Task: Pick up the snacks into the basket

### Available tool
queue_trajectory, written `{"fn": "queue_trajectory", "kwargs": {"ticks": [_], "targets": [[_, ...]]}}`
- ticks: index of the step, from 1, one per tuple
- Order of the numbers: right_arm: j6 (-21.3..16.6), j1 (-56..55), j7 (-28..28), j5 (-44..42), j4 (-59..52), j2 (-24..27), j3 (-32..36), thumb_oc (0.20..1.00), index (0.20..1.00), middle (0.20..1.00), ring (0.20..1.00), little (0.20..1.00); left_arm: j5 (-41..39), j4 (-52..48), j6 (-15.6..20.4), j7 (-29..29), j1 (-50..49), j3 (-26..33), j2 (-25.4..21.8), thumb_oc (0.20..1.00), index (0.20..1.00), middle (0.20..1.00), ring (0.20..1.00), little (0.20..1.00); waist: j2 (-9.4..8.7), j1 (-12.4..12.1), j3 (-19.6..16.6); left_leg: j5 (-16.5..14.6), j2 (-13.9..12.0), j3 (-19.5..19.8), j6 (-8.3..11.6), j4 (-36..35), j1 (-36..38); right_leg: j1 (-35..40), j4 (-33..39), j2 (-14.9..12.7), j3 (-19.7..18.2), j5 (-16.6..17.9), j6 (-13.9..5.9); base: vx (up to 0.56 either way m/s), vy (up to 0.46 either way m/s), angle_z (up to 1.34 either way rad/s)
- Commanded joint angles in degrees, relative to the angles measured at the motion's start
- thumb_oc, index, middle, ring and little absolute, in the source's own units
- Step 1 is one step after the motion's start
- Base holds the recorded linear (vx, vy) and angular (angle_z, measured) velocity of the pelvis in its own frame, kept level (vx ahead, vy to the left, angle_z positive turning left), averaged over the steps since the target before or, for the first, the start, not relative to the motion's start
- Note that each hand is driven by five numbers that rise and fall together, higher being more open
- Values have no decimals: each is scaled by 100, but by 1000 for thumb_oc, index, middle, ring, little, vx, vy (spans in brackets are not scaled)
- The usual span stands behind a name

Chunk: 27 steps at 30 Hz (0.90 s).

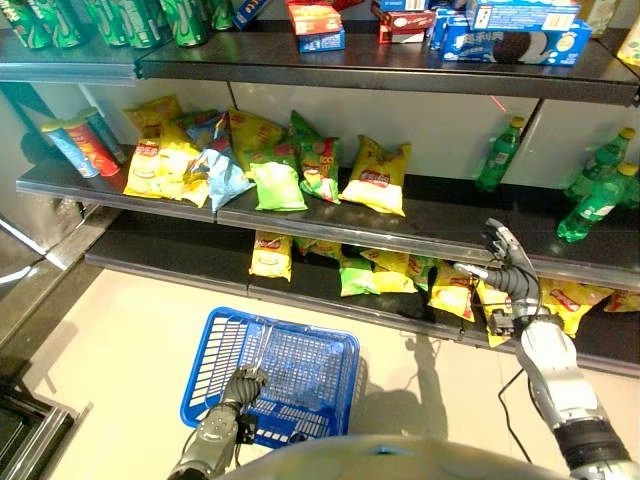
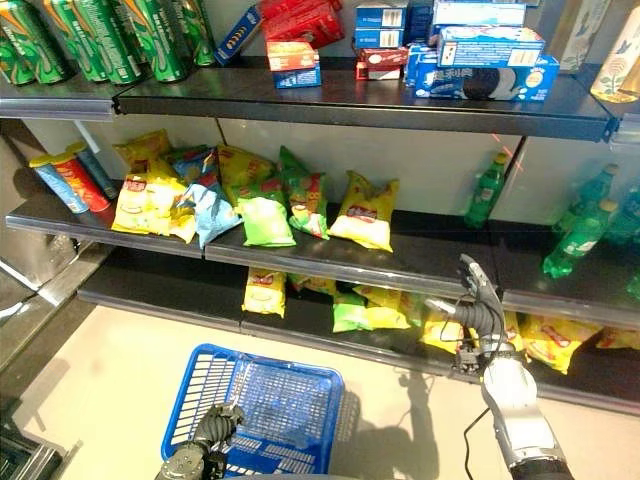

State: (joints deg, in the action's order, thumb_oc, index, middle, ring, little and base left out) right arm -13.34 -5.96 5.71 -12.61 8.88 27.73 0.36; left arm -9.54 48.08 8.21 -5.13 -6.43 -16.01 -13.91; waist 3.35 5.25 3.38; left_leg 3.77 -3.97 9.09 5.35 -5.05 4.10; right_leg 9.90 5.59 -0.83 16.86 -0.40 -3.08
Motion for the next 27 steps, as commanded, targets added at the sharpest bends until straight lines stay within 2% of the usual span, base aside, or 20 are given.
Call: {"fn": "queue_trajectory", "kwargs": {"ticks": [1, 13, 27], "targets": [[-401, 182, 104, -123, -393, -21, 384, 1000, 1000, 1000, 1000, 1000, 133, -363, 510, -132, 656, 147, -357, 200, 200, 200, 200, 200, -469, -105, 33, -405, 321, -65, -174, 5, 113, -143, -446, -45, -73, -493, 79, -28, -29, 7], [-402, 126, 32, -182, -433, -38, 390, 1000, 1000, 1000, 1000, 1000, -36, -400, 560, -83, 598, 286, -365, 200, 200, 200, 200, 200, -447, -88, 70, -406, 222, -175, -125, 78, 148, -90, -336, 41, -226, -481, 127, -10, -30, 0], [-388, 83, -10, -154, -451, 3, 417, 1000, 1000, 1000, 1000, 1000, 19, -359, 567, -112, 547, 287, -353, 200, 200, 200, 200, 200, -425, -138, 198, -508, 215, -163, -68, 486, 9, -28, -405, 58, -183, -555, 190, -4, -21, 0]]}}
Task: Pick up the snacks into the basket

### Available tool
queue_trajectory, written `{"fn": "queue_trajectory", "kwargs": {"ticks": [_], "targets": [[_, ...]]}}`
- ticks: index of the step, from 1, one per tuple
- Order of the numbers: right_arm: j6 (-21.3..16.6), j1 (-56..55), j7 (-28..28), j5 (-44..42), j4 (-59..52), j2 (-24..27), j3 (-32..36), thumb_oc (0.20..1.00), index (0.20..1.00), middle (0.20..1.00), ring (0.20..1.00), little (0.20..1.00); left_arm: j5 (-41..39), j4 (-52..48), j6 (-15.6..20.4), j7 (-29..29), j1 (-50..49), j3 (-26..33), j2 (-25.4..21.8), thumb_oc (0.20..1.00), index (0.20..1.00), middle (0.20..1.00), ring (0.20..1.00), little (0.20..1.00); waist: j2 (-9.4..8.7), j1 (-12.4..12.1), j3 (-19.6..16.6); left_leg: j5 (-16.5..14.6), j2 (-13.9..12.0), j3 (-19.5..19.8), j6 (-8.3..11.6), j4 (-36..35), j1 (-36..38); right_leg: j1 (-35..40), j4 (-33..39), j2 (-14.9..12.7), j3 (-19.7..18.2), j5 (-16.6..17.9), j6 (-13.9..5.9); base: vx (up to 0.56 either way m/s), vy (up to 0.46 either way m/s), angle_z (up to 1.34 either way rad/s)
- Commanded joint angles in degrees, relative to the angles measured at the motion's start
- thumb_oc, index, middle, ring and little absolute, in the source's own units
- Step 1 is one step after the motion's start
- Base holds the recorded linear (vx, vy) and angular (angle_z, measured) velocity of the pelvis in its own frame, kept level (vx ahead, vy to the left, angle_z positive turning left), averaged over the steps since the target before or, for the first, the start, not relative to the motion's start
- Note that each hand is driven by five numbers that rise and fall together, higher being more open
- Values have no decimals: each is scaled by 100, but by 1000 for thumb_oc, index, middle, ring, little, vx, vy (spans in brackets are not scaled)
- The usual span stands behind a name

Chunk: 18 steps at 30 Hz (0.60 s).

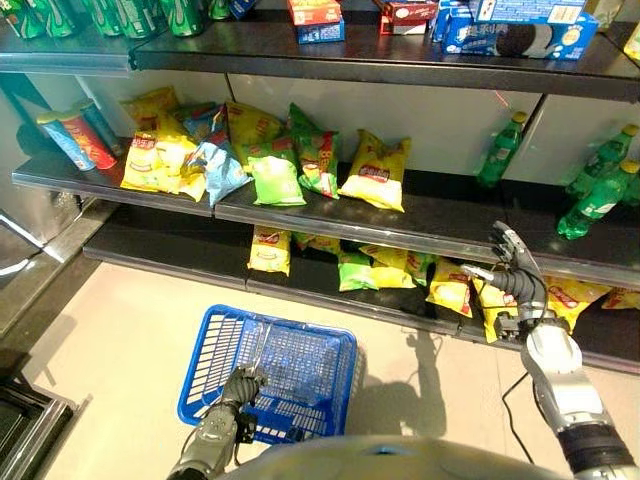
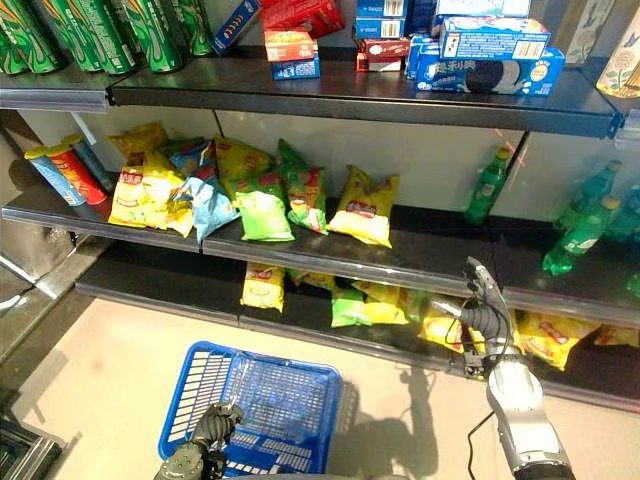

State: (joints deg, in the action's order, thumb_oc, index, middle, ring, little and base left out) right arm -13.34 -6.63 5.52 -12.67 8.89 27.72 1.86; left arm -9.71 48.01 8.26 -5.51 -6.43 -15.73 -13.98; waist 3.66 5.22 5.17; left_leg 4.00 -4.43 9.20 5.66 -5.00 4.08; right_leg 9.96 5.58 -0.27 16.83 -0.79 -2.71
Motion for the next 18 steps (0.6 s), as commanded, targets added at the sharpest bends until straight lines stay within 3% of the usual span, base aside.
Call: {"fn": "queue_trajectory", "kwargs": {"ticks": [1, 10, 12, 15, 18], "targets": [[-388, 145, 7, -137, -450, 6, 277, 1000, 1000, 1000, 1000, 1000, 44, -354, 564, -77, 552, 251, -344, 200, 200, 200, 200, 200, -455, -133, 22, -527, 269, -159, -89, 493, -1, -28, -400, -4, -157, -518, 157, 8, -14, 7], [-360, 214, 35, -74, -396, 33, 240, 1000, 1000, 1000, 1000, 1000, -6, -377, 597, -150, 601, 285, -324, 200, 200, 200, 200, 200, -483, -168, 90, -637, 391, -241, -79, 917, -191, 23, -411, -103, -19, -526, 163, 13, 0, 16], [-339, 305, 72, -105, -354, 39, 212, 1000, 1000, 1000, 1000, 1000, -59, -405, 623, -198, 654, 323, -318, 200, 200, 200, 200, 200, -541, -160, 220, -663, 532, -664, -86, 1413, -570, 0, -421, -245, 153, -500, 123, -57, 69, 28], [-294, 400, 148, -127, -391, 40, 154, 1000, 1000, 1000, 1000, 1000, -70, -453, 605, -214, 736, 352, -333, 200, 200, 200, 200, 200, -547, -106, 248, -640, 540, -1796, -215, 1850, -1165, -122, -419, -315, 339, -460, 77, -48, 46, 59], [-253, 494, 200, -41, -346, -7, 77, 1000, 1000, 1000, 1000, 1000, -36, -494, 611, -260, 727, 425, -399, 200, 200, 200, 200, 200, -536, -158, 193, -650, 470, -2300, -351, 1830, -1270, -198, -433, -309, 422, -487, 60, 57, 76, 34]]}}
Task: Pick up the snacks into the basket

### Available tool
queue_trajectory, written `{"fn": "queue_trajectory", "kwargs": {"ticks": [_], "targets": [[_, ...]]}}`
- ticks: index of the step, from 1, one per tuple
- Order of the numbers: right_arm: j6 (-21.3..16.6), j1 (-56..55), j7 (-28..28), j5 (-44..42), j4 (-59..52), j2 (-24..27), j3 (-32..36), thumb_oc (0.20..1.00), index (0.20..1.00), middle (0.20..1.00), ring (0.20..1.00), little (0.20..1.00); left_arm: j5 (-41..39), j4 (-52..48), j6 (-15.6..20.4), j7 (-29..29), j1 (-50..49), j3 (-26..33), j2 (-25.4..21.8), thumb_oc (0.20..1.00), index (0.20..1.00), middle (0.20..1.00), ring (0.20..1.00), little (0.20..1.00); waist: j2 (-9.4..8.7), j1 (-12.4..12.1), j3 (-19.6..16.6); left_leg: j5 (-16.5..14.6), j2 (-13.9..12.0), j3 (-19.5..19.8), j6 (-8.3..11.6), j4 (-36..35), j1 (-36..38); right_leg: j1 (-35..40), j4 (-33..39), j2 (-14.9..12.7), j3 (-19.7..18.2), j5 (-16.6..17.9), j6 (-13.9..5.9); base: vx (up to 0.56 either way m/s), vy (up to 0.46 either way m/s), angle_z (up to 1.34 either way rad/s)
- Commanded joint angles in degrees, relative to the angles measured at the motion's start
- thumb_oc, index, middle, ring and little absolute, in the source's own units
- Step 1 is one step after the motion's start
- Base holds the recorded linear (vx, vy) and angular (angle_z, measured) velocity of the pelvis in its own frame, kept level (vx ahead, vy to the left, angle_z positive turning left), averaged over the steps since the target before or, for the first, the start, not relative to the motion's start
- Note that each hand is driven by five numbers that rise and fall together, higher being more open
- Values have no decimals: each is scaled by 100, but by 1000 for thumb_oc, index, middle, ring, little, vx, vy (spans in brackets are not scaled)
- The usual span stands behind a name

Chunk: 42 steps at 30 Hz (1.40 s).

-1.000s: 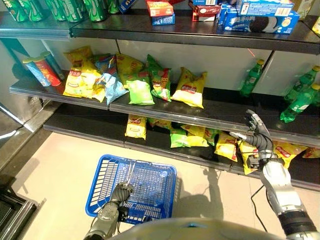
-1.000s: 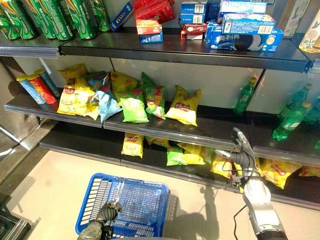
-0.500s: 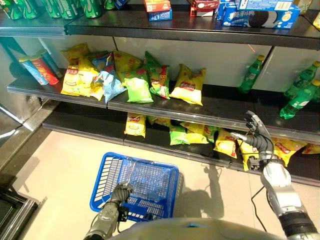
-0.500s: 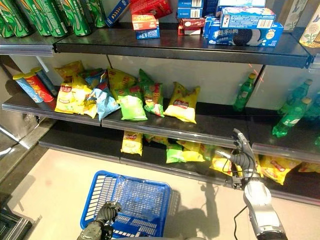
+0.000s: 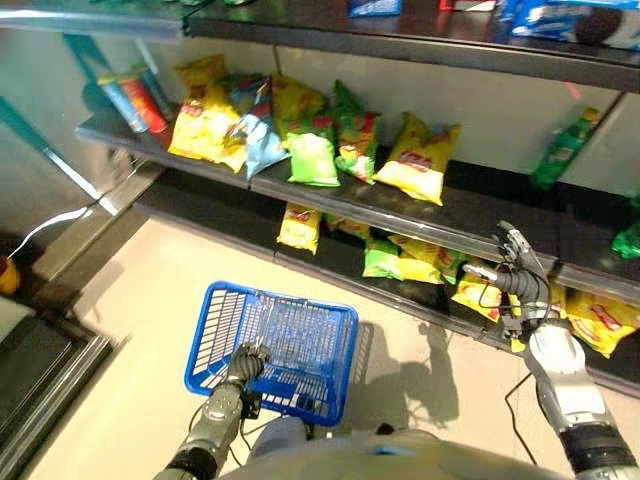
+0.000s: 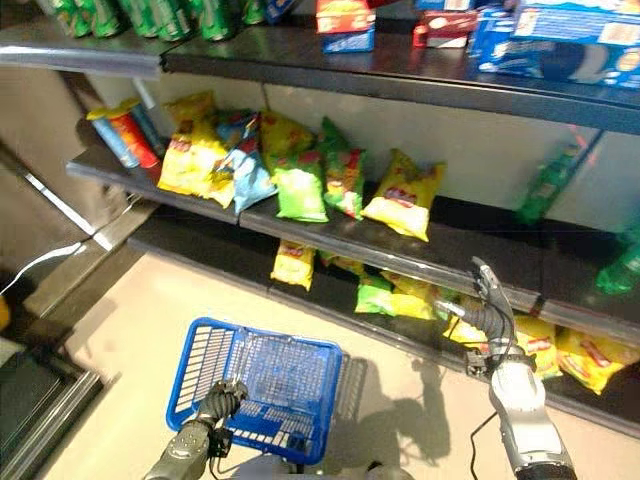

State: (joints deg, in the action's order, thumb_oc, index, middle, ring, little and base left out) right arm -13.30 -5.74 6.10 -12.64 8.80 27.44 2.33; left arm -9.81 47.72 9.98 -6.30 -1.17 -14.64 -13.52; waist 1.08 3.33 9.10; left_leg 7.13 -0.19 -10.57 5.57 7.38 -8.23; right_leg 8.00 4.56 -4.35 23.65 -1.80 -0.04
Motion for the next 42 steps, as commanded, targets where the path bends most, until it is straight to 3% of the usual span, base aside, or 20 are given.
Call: {"fn": "queue_trajectory", "kwargs": {"ticks": [1, 5, 7, 8, 9, 10, 12, 14, 16, 18, 19, 20, 22, 26, 29, 34, 42], "targets": [[-229, 446, 165, -5, -297, -29, -27, 1000, 1000, 1000, 1000, 1000, -4, -458, 433, -211, 160, 338, -470, 200, 200, 200, 200, 200, -278, -8, -228, -1007, 93, -319, -415, 454, 53, 20, -372, 89, -236, -443, -222, 239, 136, -2], [-205, 635, 204, 87, -178, -170, -209, 1000, 1000, 1000, 1000, 1000, -21, -492, 432, -320, 124, 432, -591, 200, 200, 200, 200, 200, -363, -140, -328, -1235, 238, -361, -583, 277, 214, 106, -845, -135, -183, -782, -348, 261, 125, 12], [-187, 690, 221, 172, -164, -191, -283, 1000, 1000, 1000, 1000, 1000, 11, -580, 434, -358, 156, 422, -665, 200, 200, 200, 200, 200, -343, -179, -332, -1305, 356, -302, -732, 110, 358, -111, -1570, -358, -178, -787, -454, 202, 222, 18], [-161, 708, 240, 197, -179, -229, -311, 1000, 1000, 1000, 1000, 1000, 60, -685, 417, -391, 183, 414, -719, 200, 200, 200, 200, 200, -356, -150, -304, -1329, 483, -237, -852, -13, 500, -393, -2238, -565, -263, -506, -620, 66, 172, 25], [-162, 712, 241, 197, -181, -231, -307, 1000, 1000, 1000, 1000, 1000, 60, -689, 417, -391, 188, 415, -721, 200, 200, 200, 200, 200, -337, -151, -292, -1206, 451, -304, -884, -19, 444, -433, -2212, -553, -186, -413, -561, 144, 239, 51], [-140, 683, 223, 184, -222, -272, -310, 1000, 1000, 1000, 1000, 1000, 88, -830, 412, -409, 214, 384, -790, 200, 200, 200, 200, 200, -320, -39, -167, -1198, 566, -76, -1017, -188, 654, -802, -3106, -709, -486, 144, -655, 78, 170, 55], [-123, 749, 219, 230, -198, -271, -346, 1000, 1000, 1000, 1000, 1000, 93, -914, 411, -423, 299, 337, -876, 200, 200, 200, 200, 200, -279, 102, 6, -1184, 543, 147, -1067, -301, 711, -1412, -3730, -454, -1153, 238, -723, 122, 102, 88], [-117, 871, 267, 239, -136, -233, -372, 1000, 1000, 1000, 1000, 1000, 74, -931, 439, -472, 398, 339, -907, 200, 200, 200, 200, 200, -218, 211, 74, -1201, 528, 342, -1032, -466, 833, -1939, -3497, -138, -1489, -80, -606, 112, 6, 93], [-121, 1035, 337, 203, -87, -193, -356, 1000, 1000, 1000, 1000, 1000, -6, -874, 473, -512, 479, 378, -898, 200, 200, 200, 200, 200, -201, 210, 120, -1247, 510, 440, -943, -507, 912, -1935, -2631, -292, -1373, -169, -589, 182, -90, 77], [-122, 1117, 409, 218, -57, -109, -365, 1000, 1000, 1000, 1000, 1000, -79, -840, 503, -526, 499, 435, -900, 200, 200, 200, 200, 200, -216, 263, 180, -1370, 529, 630, -831, -476, 998, -2076, -1675, -357, -1678, 46, -691, 257, -154, 65], [-127, 1103, 444, 244, -40, -37, -336, 1000, 1000, 1000, 1000, 1000, -78, -831, 514, -524, 528, 451, -917, 200, 200, 200, 200, 200, -235, 379, 208, -1496, 579, 778, -783, -371, 1056, -2159, -1307, -329, -2243, 221, -807, 284, -133, 60], [-107, 1045, 452, 277, -78, 11, -299, 1000, 1000, 1000, 1000, 1000, -85, -847, 530, -524, 514, 464, -915, 200, 200, 200, 200, 200, -247, 416, 218, -1580, 572, 851, -730, -287, 1082, -2225, -1178, -411, -2556, 369, -890, 262, -151, 46], [-106, 981, 483, 335, -109, 90, -201, 1000, 1000, 1000, 1000, 1000, -61, -889, 527, -548, 457, 489, -913, 200, 200, 200, 200, 200, -318, 440, 209, -1746, 576, 920, -685, -142, 1156, -2368, -1209, -396, -2745, 500, -946, 195, -175, 51], [-116, 845, 467, 341, -68, 214, 48, 1000, 1000, 1000, 1000, 1000, -65, -866, 528, -538, 407, 493, -885, 200, 200, 200, 200, 200, -418, 385, 96, -1910, 614, 1091, -618, 83, 1141, -2169, -1263, -474, -2508, 505, -892, 159, -214, 49], [-126, 612, 525, 332, -8, 394, 428, 1000, 1000, 1000, 1000, 1000, -152, -914, 526, -461, 326, 452, -814, 200, 200, 200, 200, 200, -349, 433, -23, -1989, 402, 1258, -462, 279, 1207, -2074, -1599, -370, -2255, 219, -778, 209, -261, 34], [-172, 567, 716, 443, 188, 540, 700, 1000, 1000, 1000, 1000, 1000, -86, -949, 491, -407, 323, 310, -753, 200, 200, 200, 200, 200, -215, 453, -127, -1835, 128, 1470, -359, -16, 1395, -1881, -1699, -213, -1992, -20, -655, 125, -162, 29], [-129, 1091, 1073, 603, 958, 1134, 808, 1000, 1000, 1000, 1000, 1000, -86, -1004, 506, -285, 387, 30, -801, 200, 200, 200, 200, 200, -33, 396, -181, -1635, 9, 1549, -293, -327, 1397, -1832, -1577, -194, -1818, -77, -598, 34, -60, 20]]}}
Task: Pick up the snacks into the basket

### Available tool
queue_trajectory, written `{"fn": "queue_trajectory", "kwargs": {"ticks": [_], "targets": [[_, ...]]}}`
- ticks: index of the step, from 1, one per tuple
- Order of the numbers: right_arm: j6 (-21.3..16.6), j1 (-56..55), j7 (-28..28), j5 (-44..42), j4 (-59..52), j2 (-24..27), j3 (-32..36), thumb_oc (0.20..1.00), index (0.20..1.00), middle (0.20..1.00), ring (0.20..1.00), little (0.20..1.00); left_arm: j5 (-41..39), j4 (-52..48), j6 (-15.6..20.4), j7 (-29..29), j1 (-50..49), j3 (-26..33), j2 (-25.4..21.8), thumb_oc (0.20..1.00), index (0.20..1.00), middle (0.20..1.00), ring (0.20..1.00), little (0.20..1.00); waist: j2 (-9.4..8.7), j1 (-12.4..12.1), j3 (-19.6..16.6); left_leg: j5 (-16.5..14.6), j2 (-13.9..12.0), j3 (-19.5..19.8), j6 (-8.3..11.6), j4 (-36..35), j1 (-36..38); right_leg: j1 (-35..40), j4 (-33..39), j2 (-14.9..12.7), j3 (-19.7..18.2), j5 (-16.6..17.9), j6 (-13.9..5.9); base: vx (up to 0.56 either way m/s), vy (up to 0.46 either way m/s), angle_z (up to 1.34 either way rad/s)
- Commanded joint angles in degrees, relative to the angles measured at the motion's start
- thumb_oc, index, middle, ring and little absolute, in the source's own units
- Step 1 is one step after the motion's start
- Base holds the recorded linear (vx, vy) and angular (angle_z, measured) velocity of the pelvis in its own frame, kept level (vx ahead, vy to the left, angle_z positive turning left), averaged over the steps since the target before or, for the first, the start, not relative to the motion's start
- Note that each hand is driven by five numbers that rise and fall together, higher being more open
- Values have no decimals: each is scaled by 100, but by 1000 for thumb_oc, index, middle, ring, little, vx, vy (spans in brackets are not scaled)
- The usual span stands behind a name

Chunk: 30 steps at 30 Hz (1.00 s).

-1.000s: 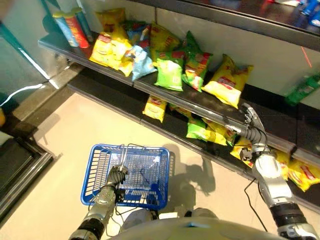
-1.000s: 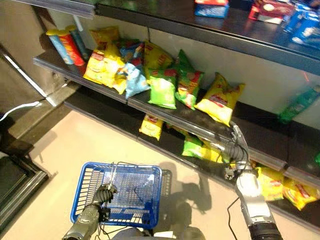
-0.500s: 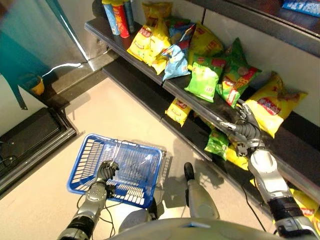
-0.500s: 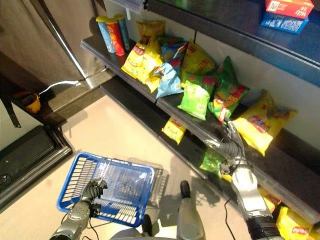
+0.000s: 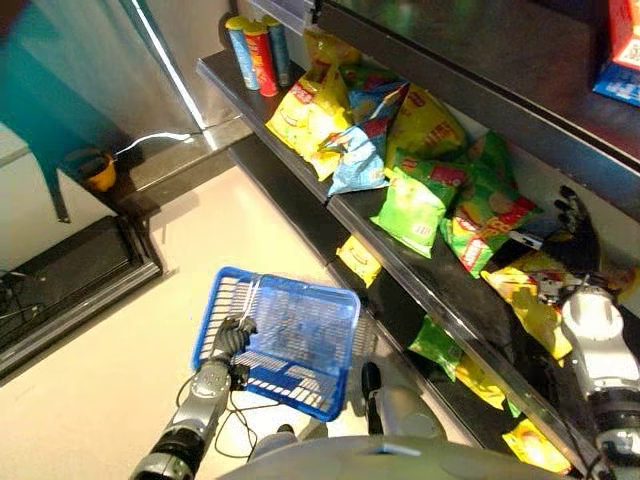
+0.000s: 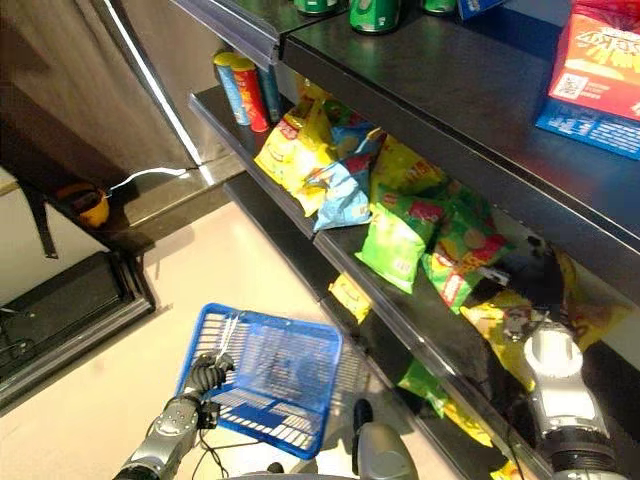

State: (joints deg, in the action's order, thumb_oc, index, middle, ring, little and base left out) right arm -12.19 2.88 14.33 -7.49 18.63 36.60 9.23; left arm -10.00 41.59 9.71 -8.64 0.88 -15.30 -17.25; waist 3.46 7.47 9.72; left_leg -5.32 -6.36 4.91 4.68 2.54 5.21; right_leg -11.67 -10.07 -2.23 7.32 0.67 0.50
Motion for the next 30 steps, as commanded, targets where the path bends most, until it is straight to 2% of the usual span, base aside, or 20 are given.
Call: {"fn": "queue_trajectory", "kwargs": {"ticks": [1, 6, 12, 23, 29, 30], "targets": [[-209, 487, 344, 24, 419, 420, 77, 1000, 1000, 1000, 1000, 1000, -94, -393, 545, -32, 217, 27, -482, 200, 200, 200, 200, 200, -222, -68, -229, -337, 629, 21, -193, 106, 38, 134, -101, -422, -155, -320, -648, -8, -12, 5], [-120, 1396, 421, -155, 1061, 776, -363, 1000, 1000, 1000, 1000, 1000, -278, -497, 578, -21, 359, -117, -590, 200, 200, 200, 200, 200, -80, -136, -51, -271, 689, 35, -192, 94, -113, -108, -302, -507, -161, -324, -652, -59, 11, 4], [-76, 1995, 344, -336, 1451, 808, -819, 1000, 1000, 1000, 1000, 1000, -386, -625, 572, 19, 388, -217, -623, 200, 200, 200, 200, 200, 33, -214, 161, -252, 772, 48, -204, 167, -279, -321, -488, -536, -213, -365, -651, -34, 10, 1], [-22, 2675, 140, -906, 2171, 821, -1246, 1000, 1000, 1000, 1000, 1000, -615, -831, 587, 151, 419, -254, -795, 200, 200, 200, 200, 200, -6, -351, 377, -268, 835, 111, -189, 313, -480, -501, -609, -575, -286, -390, -624, -5, -5, 1], [77, 3516, -116, -1281, 2881, 1085, -1762, 1000, 1000, 1000, 1000, 1000, -783, -873, 592, 229, 553, -381, -875, 200, 200, 200, 200, 200, -74, -494, 519, -221, 870, 171, -165, 341, -607, -627, -640, -578, -321, -343, -599, -29, -20, 6], [104, 3714, -176, -1283, 3052, 1177, -1904, 758, 758, 758, 758, 758, -794, -848, 598, 242, 585, -396, -872, 200, 200, 200, 200, 200, -78, -497, 540, -218, 874, 177, -164, 345, -618, -642, -651, -583, -317, -338, -597, 0, 0, 0]]}}
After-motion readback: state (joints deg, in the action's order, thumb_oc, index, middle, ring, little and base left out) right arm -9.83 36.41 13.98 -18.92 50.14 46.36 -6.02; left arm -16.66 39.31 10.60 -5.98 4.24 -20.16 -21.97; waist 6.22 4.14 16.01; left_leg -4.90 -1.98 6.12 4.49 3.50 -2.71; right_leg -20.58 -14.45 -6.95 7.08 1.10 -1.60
